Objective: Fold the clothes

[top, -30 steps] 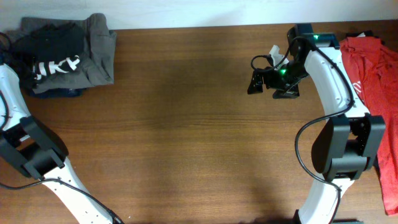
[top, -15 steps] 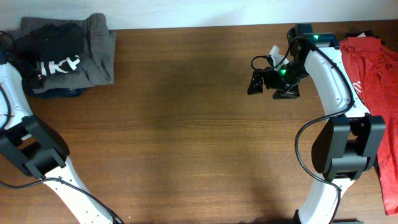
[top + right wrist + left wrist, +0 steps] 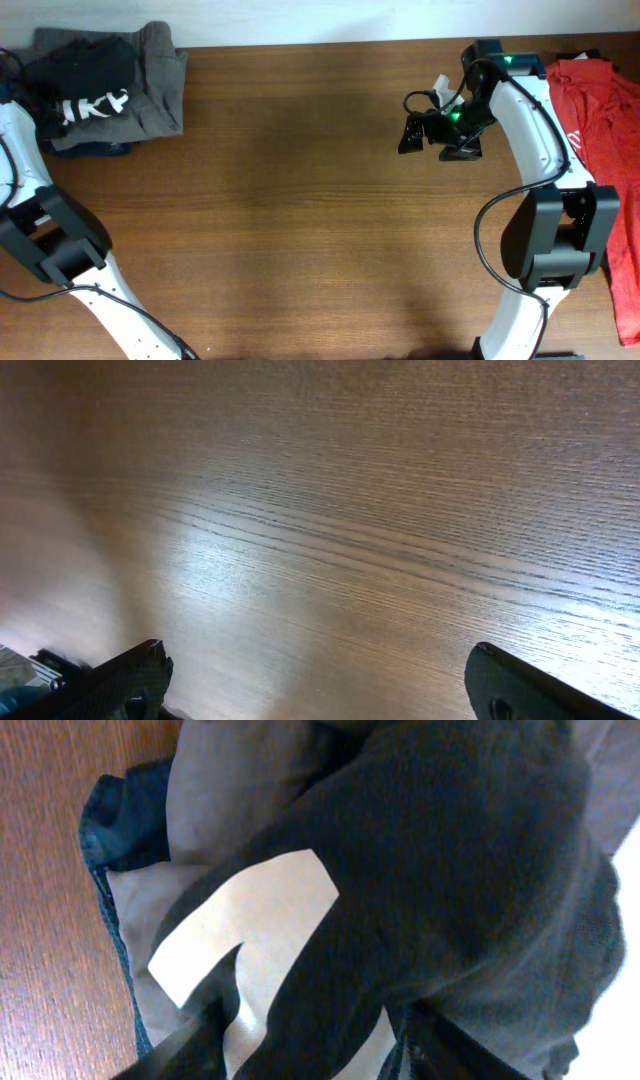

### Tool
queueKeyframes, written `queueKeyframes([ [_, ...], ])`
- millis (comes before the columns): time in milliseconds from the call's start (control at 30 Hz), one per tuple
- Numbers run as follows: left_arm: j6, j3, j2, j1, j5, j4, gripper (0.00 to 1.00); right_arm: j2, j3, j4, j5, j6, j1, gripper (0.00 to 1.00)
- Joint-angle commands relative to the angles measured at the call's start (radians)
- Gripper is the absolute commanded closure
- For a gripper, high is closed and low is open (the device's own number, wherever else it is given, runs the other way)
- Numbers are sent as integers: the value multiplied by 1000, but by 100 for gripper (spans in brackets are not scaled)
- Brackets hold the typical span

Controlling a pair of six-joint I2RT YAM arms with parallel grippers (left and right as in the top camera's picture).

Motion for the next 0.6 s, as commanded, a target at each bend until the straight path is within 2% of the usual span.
queueKeyframes([
  [0,48,-7,21,8,-43,27,51,6,-5,-3,-9,-5,-5,1],
  [100,73,-7,21,16,-43,42,59,6,-5,-3,-9,-5,-5,1],
  [233,84,-7,21,28,-39,42,85,6,-5,-3,-9,-5,-5,1],
  [333,107,-7,21,38,-39,44,98,6,-5,-3,-9,-5,-5,1],
  [567,233,13,20,60,-39,44,99,6,-5,0,-9,-5,-5,2],
])
